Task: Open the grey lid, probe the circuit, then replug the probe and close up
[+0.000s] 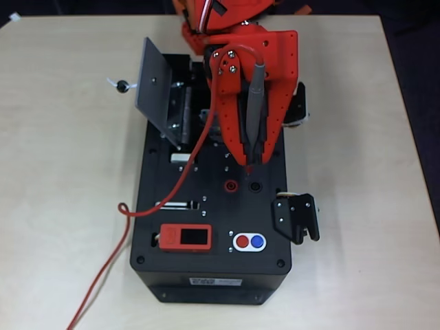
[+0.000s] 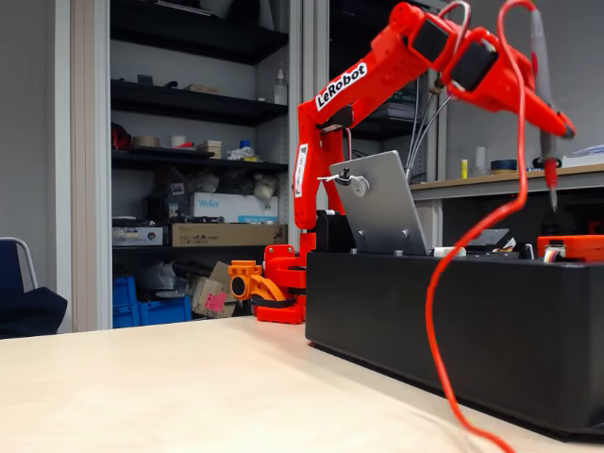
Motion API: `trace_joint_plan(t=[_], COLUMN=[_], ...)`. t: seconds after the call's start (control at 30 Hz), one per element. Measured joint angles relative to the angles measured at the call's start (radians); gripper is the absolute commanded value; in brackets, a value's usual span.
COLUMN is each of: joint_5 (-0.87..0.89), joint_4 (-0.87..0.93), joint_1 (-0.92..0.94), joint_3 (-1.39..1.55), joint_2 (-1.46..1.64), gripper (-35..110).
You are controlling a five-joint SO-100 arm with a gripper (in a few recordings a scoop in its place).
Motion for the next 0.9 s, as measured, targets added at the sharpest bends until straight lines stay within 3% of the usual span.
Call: trace_joint_plan(t=[0.4, 0.9], joint_5=[0.011, 0.005], joint_4=[-0.100, -0.097], joint_1=[-0.043, -0.035], joint_3=[0.098, 0.106], joint_2=[-0.017, -0.017], gripper=[0, 0])
